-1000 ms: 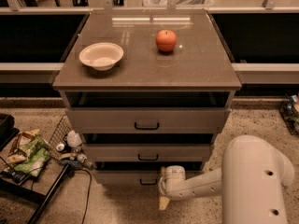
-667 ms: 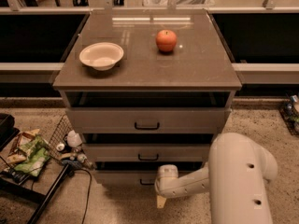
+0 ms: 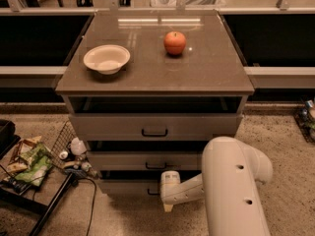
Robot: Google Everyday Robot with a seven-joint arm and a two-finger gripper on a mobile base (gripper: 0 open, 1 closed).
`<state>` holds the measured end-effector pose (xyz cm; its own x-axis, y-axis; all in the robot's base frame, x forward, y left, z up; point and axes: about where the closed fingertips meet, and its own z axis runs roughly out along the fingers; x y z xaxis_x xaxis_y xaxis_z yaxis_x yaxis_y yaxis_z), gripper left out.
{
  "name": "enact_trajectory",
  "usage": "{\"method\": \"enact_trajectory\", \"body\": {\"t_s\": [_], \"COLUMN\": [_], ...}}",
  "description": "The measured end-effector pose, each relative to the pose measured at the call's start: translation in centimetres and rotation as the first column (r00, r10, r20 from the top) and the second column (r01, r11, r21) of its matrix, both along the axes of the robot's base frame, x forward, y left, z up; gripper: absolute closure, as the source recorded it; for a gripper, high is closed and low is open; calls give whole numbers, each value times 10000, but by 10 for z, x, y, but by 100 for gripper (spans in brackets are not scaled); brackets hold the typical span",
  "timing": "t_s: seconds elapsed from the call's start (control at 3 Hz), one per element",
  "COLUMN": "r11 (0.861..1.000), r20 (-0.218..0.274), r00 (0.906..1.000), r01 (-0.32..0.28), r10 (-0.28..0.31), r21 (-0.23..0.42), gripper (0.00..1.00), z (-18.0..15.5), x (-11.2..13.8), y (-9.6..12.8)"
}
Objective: Open bottom drawer
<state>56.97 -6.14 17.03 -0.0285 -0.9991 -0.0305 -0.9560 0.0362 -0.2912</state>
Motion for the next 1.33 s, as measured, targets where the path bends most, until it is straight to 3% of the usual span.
{"method": "enact_trajectory", "body": {"t_s": [0.67, 1.0, 1.33], "r11": [9971, 9971, 9971], "r20": [-753, -753, -753], "r00": [9972, 9972, 9972], "r01": [-75, -75, -75], "r10": [18, 18, 17], "r21": [-762, -762, -762], "gripper": [64, 88, 100], "z": [-7, -4, -2], "x": [-11, -11, -11], "y": [-17, -17, -17]}}
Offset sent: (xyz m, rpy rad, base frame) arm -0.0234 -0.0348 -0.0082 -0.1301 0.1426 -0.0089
